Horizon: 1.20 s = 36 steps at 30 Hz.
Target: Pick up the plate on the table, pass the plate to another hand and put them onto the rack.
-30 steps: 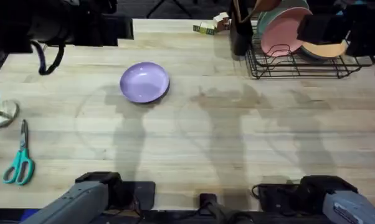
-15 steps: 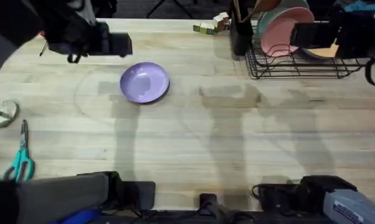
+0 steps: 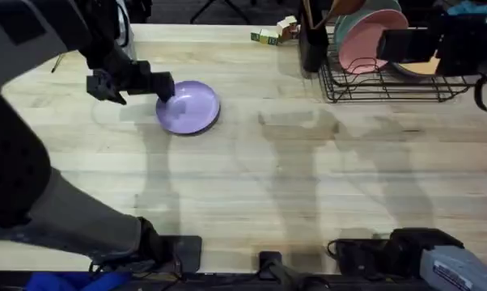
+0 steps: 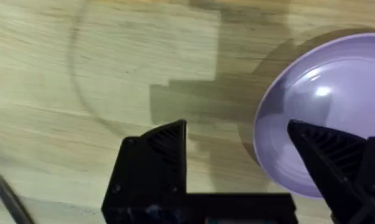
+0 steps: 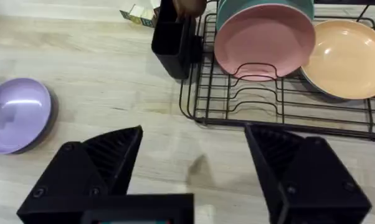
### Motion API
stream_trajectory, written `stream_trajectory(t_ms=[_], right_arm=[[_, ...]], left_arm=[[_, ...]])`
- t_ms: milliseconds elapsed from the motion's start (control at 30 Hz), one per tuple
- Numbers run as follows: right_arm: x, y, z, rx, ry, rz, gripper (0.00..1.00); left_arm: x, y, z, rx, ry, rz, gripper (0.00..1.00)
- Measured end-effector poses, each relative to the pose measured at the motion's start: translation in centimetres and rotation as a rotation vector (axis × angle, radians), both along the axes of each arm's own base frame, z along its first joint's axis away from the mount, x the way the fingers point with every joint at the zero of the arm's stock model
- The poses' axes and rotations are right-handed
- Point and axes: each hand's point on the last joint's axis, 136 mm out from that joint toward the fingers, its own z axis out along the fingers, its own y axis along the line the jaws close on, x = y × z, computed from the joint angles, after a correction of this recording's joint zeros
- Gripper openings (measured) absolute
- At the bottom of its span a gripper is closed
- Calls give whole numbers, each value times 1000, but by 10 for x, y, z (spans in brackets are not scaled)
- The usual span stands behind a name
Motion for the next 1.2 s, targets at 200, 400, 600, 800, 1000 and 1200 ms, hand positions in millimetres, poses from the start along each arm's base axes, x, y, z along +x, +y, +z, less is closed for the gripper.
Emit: stream_trajectory(t_ms=[200,400,600,800,1000,1200], right_arm=[[0,0,0,0,0,0,996],[-1,0,-1,0,5,0,996],[-3,0,-3,0,18,0,995],[-3,0,-4,0,20,0,995],[-3,0,-4,0,21,0,996],[-3,0,-4,0,20,0,996]], left_arm=[[-1,-7,-24,-56,54,-8,993],[-1,-16,-40,-114,90,-18,993],[3,-17,-40,-126,89,-18,989],[4,-20,-40,-146,84,-22,543],[9,-21,-36,-162,64,-23,48],[9,-24,-36,-179,62,-27,42]])
